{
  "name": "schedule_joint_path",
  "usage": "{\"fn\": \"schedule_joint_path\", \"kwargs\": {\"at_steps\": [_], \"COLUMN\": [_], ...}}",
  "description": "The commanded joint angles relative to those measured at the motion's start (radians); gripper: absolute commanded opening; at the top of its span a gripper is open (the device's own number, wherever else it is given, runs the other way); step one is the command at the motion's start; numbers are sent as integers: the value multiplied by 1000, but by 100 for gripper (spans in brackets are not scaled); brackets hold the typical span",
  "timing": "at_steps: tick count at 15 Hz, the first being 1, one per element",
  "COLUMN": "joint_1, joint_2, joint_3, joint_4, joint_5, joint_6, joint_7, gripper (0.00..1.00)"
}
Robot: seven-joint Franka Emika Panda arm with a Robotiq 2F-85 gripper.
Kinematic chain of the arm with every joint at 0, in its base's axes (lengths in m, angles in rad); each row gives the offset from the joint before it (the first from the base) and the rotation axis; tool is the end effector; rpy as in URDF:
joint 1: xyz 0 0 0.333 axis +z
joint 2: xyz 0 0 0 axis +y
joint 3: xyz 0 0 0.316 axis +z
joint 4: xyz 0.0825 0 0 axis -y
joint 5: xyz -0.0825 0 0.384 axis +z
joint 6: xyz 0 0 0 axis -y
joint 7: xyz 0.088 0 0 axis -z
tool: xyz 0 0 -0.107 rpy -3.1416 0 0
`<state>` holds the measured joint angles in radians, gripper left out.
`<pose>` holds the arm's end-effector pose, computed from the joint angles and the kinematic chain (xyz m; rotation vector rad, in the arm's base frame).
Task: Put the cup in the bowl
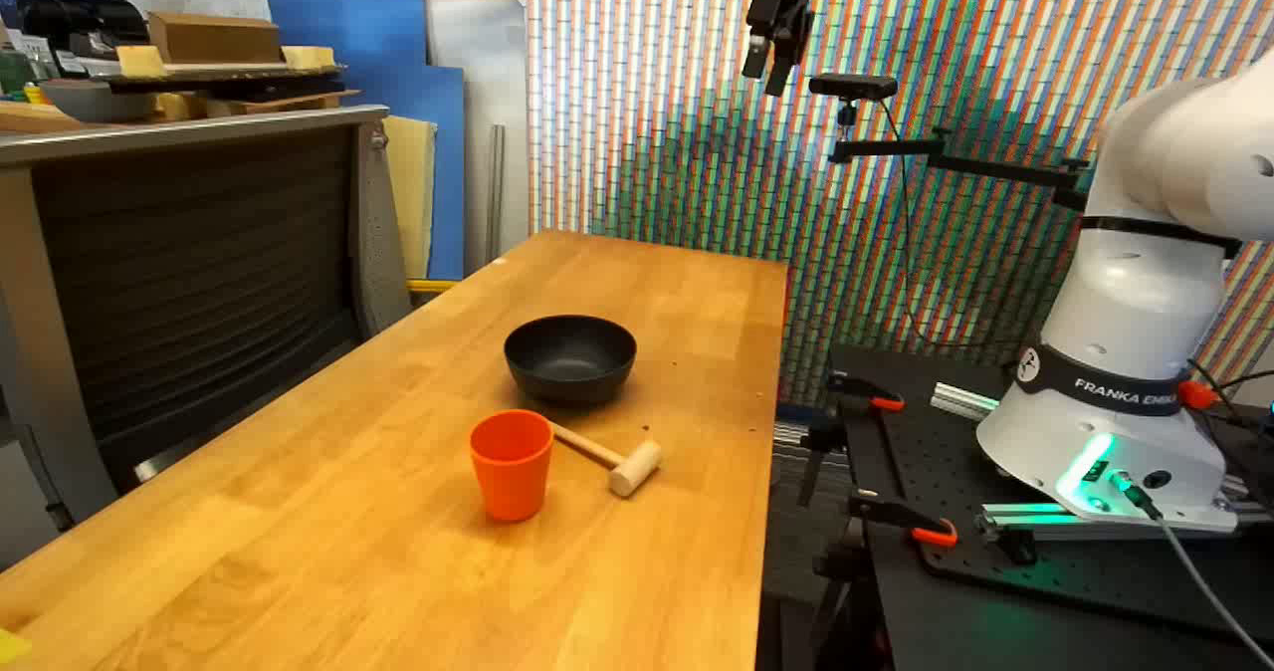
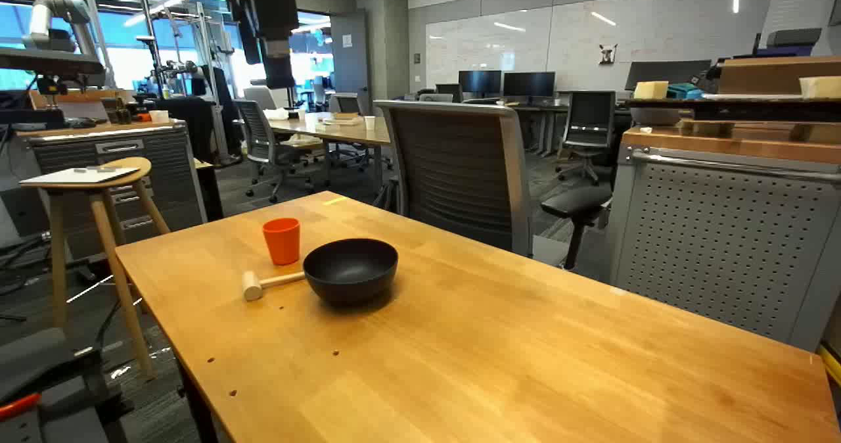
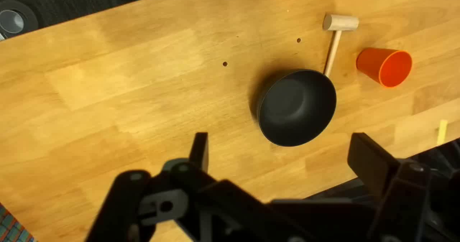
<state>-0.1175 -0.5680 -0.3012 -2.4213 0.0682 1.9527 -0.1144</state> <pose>0.3575 -0.1657 0.5087 -2.9059 0.4222 -0.1898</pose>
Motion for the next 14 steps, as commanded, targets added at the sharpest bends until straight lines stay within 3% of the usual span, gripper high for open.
{"fn": "schedule_joint_path", "kwargs": {"at_steps": [1, 5, 8, 14], "joint_1": [-26, -26, 40, 132], "joint_2": [5, 2, 220, 534], "joint_3": [22, 21, 86, 246], "joint_4": [7, 16, 140, 307], "joint_5": [14, 14, 10, -30], "joint_6": [-3, -4, -28, -48], "joint_7": [-12, -12, 10, -14], "gripper": [100, 100, 100, 100]}}
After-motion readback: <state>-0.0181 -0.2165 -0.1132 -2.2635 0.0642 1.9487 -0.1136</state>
